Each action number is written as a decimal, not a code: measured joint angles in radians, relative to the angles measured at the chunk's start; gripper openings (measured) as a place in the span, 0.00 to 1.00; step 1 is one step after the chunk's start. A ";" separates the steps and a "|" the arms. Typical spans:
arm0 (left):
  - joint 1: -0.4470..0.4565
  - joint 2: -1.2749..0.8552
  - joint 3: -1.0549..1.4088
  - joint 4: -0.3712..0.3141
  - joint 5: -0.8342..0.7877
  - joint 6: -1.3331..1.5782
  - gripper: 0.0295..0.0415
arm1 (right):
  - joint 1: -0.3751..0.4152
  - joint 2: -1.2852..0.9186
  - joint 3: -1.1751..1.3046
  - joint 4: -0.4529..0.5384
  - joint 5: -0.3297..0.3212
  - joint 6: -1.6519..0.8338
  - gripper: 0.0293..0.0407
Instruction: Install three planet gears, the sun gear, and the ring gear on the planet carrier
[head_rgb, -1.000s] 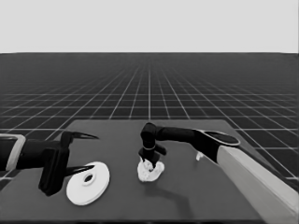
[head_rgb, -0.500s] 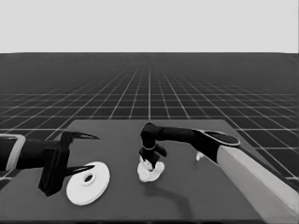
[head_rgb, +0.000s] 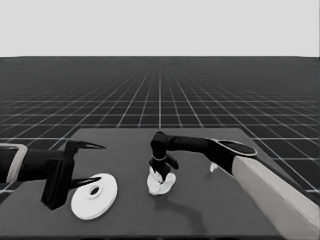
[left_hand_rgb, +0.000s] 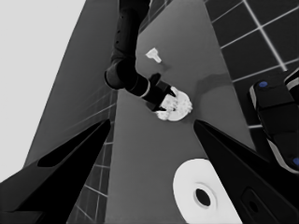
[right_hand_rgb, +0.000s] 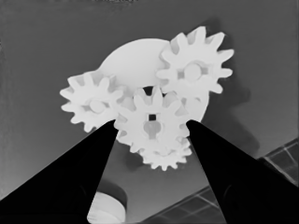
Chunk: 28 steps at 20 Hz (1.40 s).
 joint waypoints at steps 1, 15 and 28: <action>0.000 0.000 0.000 0.000 0.000 0.000 0.75 | 0.000 0.000 0.000 0.000 0.000 0.010 0.14; 0.000 0.000 0.000 0.000 0.000 0.000 0.75 | 0.000 0.000 0.000 0.000 0.000 0.157 0.14; 0.000 0.000 0.000 0.000 0.000 0.000 0.75 | 0.000 0.000 0.000 0.000 0.000 0.224 0.81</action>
